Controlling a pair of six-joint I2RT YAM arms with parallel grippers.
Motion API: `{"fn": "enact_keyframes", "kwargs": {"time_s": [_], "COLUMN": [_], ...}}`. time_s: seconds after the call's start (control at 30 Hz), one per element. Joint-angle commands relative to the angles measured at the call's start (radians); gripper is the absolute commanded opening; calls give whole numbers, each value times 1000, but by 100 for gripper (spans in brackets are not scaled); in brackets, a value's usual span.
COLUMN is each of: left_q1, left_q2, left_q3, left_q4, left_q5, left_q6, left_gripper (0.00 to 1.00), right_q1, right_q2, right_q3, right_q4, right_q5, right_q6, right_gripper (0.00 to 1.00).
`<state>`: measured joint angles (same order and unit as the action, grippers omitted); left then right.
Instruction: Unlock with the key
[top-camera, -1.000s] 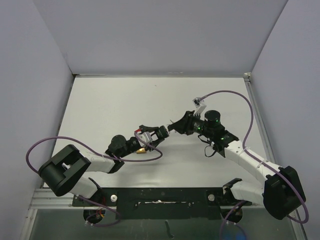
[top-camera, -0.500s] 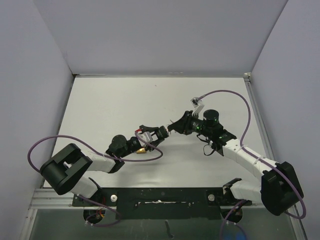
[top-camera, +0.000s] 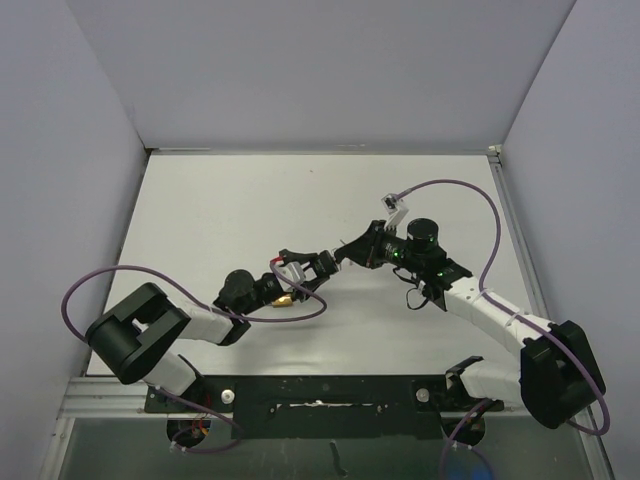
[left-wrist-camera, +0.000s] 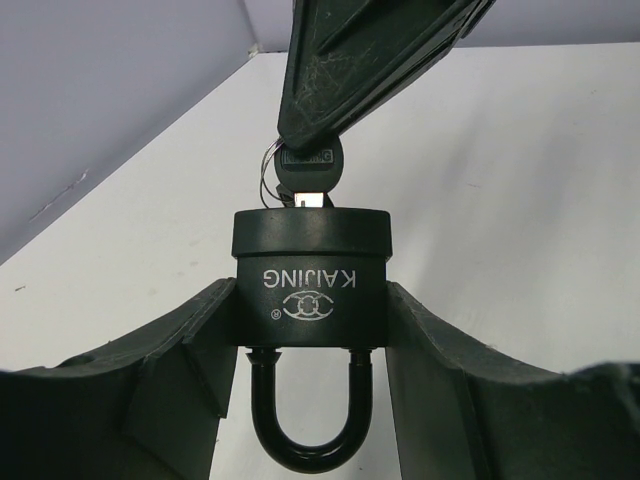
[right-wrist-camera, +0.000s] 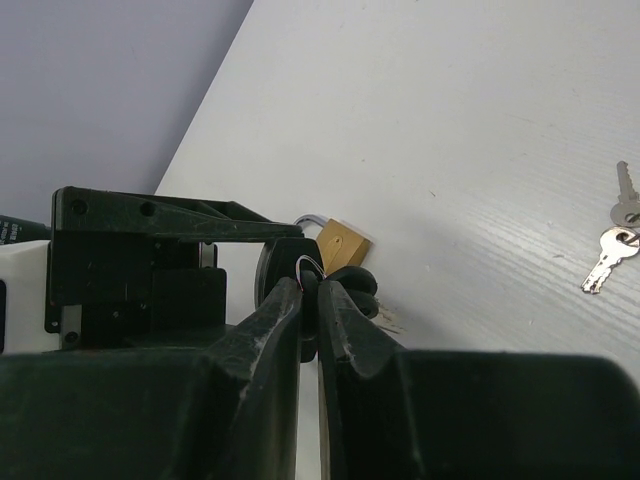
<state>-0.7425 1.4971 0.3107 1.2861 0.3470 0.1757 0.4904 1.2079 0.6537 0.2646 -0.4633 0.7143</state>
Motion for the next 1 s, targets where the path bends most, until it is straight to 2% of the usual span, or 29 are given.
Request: {"fn": "enact_keyframes", "kwargs": {"time_s": [0.0, 0.97], "left_q1": [3, 25], "left_q2": [-5, -100], "left_q3": [85, 177], "left_q4": [230, 231], "left_q5": [-8, 5], "left_q6": [-30, -53], "left_gripper": [0, 0], "right_q1": [-3, -6], "right_q2": [7, -4], "right_q3": [-18, -85], "right_q4": [68, 110], "right_q5": [-13, -9], "right_q6": [3, 28], "right_gripper": [0, 0]}}
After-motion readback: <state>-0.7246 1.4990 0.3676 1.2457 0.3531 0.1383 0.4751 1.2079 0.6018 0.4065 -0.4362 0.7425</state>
